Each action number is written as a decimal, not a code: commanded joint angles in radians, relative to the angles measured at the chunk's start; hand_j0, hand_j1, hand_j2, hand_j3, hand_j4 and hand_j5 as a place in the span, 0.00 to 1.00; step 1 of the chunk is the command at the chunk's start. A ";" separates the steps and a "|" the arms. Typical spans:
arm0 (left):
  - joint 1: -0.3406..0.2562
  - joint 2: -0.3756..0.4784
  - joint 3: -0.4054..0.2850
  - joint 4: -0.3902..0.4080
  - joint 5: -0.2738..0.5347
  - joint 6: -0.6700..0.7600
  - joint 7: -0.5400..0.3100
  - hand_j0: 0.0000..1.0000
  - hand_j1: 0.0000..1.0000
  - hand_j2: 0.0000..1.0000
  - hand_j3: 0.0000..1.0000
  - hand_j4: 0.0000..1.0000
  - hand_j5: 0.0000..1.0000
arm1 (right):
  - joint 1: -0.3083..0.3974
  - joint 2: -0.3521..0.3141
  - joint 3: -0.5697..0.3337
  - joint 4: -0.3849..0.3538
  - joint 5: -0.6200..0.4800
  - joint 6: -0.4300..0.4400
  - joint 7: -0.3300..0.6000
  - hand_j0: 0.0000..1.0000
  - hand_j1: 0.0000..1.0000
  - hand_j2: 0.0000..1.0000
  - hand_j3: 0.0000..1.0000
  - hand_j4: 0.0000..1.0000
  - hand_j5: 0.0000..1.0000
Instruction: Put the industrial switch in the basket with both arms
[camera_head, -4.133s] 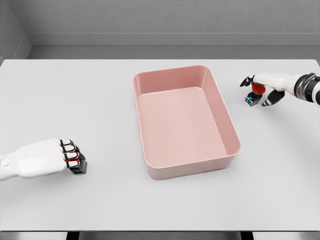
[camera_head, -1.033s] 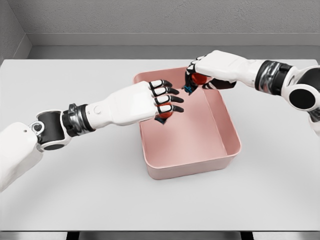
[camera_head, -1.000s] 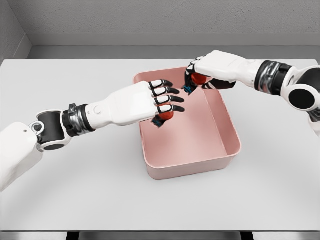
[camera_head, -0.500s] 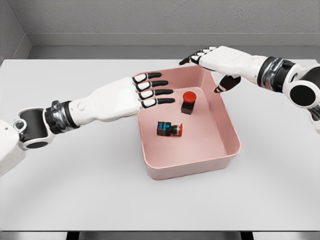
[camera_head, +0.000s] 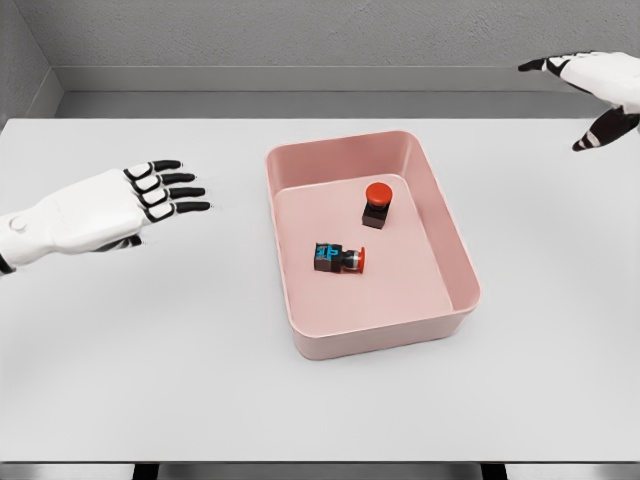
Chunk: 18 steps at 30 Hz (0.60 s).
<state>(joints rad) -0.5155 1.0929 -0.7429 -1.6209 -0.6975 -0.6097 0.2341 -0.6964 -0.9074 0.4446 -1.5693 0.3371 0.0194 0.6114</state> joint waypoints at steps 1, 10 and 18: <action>0.000 0.035 0.011 0.055 0.019 -0.001 0.001 1.00 1.00 1.00 1.00 1.00 1.00 | 0.003 -0.016 -0.034 0.069 0.003 -0.003 0.000 1.00 1.00 1.00 1.00 1.00 1.00; 0.002 0.031 0.028 0.115 0.018 -0.001 -0.001 1.00 1.00 1.00 1.00 1.00 1.00 | 0.135 -0.004 -0.077 0.072 0.010 -0.111 0.000 1.00 1.00 1.00 1.00 1.00 1.00; 0.002 0.028 0.028 0.113 0.015 -0.001 -0.002 1.00 1.00 1.00 1.00 1.00 1.00 | 0.132 0.002 -0.026 -0.005 0.008 -0.107 0.000 1.00 1.00 1.00 1.00 1.00 1.00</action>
<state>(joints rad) -0.5139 1.1207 -0.7161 -1.5080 -0.6881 -0.6097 0.2316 -0.5645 -0.9076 0.4015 -1.5630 0.3468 -0.0877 0.6113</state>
